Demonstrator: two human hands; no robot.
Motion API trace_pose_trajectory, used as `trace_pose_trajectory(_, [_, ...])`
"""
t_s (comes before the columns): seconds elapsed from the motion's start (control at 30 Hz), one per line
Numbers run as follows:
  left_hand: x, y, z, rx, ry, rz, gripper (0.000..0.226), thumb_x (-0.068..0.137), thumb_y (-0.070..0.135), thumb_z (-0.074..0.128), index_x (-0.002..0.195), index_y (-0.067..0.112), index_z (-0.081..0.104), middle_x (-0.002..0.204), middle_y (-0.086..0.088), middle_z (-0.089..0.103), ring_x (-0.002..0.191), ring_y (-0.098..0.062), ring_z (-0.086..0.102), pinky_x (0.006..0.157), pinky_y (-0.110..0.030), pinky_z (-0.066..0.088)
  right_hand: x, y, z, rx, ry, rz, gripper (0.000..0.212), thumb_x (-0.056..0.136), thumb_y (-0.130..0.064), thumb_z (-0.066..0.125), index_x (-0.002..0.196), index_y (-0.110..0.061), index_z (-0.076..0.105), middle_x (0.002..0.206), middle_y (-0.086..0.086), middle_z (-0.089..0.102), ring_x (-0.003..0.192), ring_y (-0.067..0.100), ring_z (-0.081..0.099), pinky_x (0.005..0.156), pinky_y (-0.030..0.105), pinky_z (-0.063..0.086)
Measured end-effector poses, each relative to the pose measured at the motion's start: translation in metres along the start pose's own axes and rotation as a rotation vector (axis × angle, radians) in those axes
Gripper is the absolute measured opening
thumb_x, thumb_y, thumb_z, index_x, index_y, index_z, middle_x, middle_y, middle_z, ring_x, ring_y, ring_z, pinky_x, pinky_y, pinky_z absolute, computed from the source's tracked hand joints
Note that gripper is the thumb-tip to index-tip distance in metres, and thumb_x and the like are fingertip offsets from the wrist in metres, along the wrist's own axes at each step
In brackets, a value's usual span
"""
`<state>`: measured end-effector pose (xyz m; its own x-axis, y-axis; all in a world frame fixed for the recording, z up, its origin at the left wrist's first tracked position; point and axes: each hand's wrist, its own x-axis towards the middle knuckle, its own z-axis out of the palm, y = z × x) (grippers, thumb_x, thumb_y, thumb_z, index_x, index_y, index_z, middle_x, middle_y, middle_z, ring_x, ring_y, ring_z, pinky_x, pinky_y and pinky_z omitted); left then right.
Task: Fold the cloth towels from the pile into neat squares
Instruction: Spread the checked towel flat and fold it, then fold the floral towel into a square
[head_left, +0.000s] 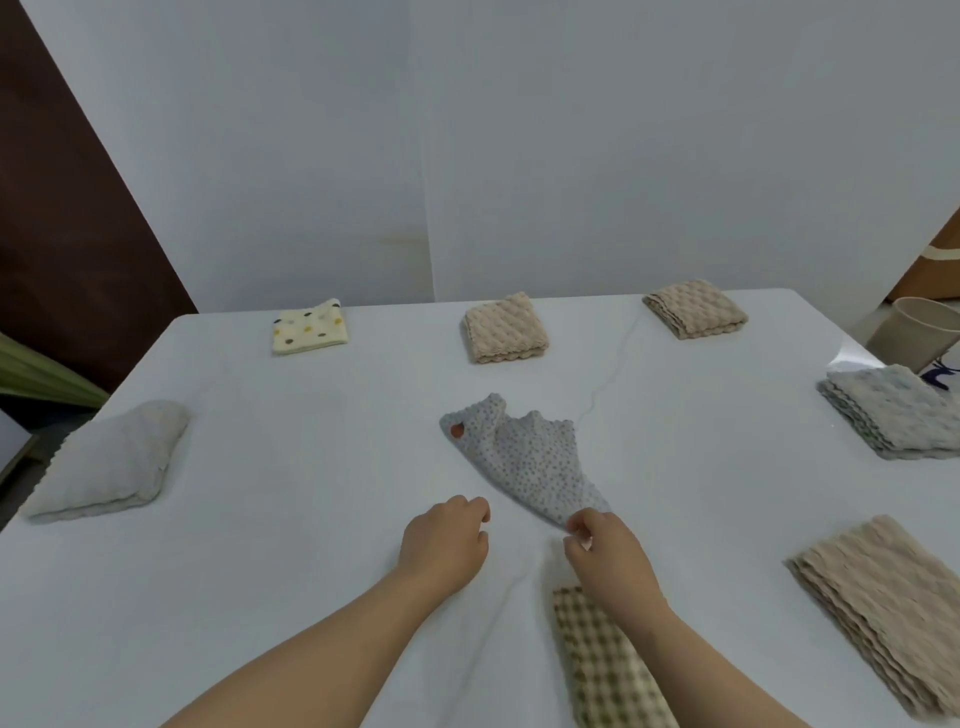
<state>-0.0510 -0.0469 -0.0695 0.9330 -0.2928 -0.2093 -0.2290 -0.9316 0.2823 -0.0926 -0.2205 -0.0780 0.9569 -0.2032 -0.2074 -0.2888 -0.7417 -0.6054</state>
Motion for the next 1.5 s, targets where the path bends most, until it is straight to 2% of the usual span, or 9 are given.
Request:
trace_pose_trajectory(0.23, [0.054,-0.025,-0.008,-0.003,-0.081,0.135,0.038,0.094,0.020,0.039,0.132,0.020,0.041,0.135,-0.001,0.042,0.119,-0.022,0.043,0.091,-0.033,0.043,0.045,-0.017,0.008,-0.145,0.076,0.152,0.032,0.092,-0.024,0.046,0.122,-0.018,0.054,0.133,0.005,0.048,0.118,0.026,0.045,0.092,0.032,0.039])
trace_pose_trajectory(0.43, [0.070,-0.040,0.002,0.094,-0.125,0.204,0.038,0.094,0.022,0.041,0.132,0.020,0.041,0.137,0.000,0.039,0.125,-0.022,0.034,0.093,-0.032,0.036,0.058,-0.018,0.017,-0.109,0.142,0.278,0.053,0.089,-0.020,0.049,0.140,-0.019,0.033,0.144,0.007,0.034,0.125,0.028,0.039,0.095,0.037,0.040])
trace_pose_trajectory(0.63, [0.070,-0.047,0.006,0.079,-0.089,0.211,0.038,0.095,0.028,0.041,0.133,0.024,0.040,0.135,0.001,0.039,0.125,-0.021,0.034,0.092,-0.030,0.035,0.066,-0.016,0.027,-0.097,0.142,0.329,0.050,0.086,-0.017,0.051,0.135,-0.018,0.039,0.119,0.010,0.056,0.107,0.028,0.052,0.083,0.035,0.045])
trace_pose_trajectory(0.73, [0.064,-0.048,0.008,0.037,-0.085,0.179,0.040,0.095,0.030,0.042,0.134,0.025,0.039,0.136,0.002,0.038,0.126,-0.020,0.033,0.095,-0.029,0.035,0.064,-0.016,0.030,-0.079,0.160,0.336,0.038,0.084,-0.015,0.051,0.122,-0.018,0.049,0.103,0.006,0.064,0.095,0.024,0.058,0.078,0.033,0.042])
trace_pose_trajectory(0.93, [0.041,-0.052,0.014,-0.170,-0.082,0.047,0.036,0.094,0.028,0.045,0.129,0.022,0.047,0.134,0.004,0.042,0.125,-0.016,0.035,0.102,-0.025,0.035,0.050,-0.019,0.030,0.060,0.189,0.169,0.009,0.078,-0.007,0.055,0.084,-0.012,0.051,0.084,0.005,0.052,0.080,0.025,0.051,0.066,0.032,0.036])
trace_pose_trajectory(1.1, [0.024,-0.054,0.015,-0.404,-0.019,-0.141,0.031,0.093,0.020,0.049,0.124,0.016,0.053,0.130,0.000,0.050,0.122,-0.017,0.043,0.102,-0.020,0.031,0.037,-0.026,0.030,0.129,0.132,-0.025,0.012,0.076,-0.002,0.057,0.079,-0.009,0.048,0.085,-0.005,0.041,0.085,0.023,0.047,0.070,0.040,0.046])
trace_pose_trajectory(1.27, [0.008,-0.060,0.006,-0.701,0.006,-0.302,0.027,0.095,0.016,0.047,0.121,0.014,0.055,0.115,0.001,0.055,0.108,-0.013,0.053,0.086,-0.016,0.037,0.016,-0.048,0.045,0.094,0.025,-0.206,0.034,0.081,-0.006,0.056,0.069,-0.030,0.036,0.088,-0.007,0.034,0.074,0.011,0.042,0.058,0.013,0.038])
trace_pose_trajectory(1.4, [-0.005,-0.075,0.001,-0.922,0.005,-0.371,0.018,0.093,0.014,0.044,0.106,0.022,0.055,0.099,0.002,0.057,0.083,-0.012,0.060,0.075,-0.019,0.047,0.002,-0.072,0.066,0.105,-0.074,-0.216,0.035,0.083,-0.008,0.056,0.068,-0.031,0.036,0.090,-0.007,0.036,0.065,0.004,0.045,0.054,0.010,0.043])
trace_pose_trajectory(1.5, [-0.016,-0.094,-0.005,-1.043,-0.008,-0.397,0.015,0.092,0.013,0.045,0.095,0.025,0.055,0.088,0.003,0.058,0.074,-0.011,0.063,0.088,-0.031,0.053,-0.007,-0.094,0.091,0.099,-0.135,-0.203,0.031,0.082,-0.012,0.055,0.067,-0.032,0.037,0.087,-0.008,0.039,0.070,0.005,0.045,0.057,0.016,0.041])
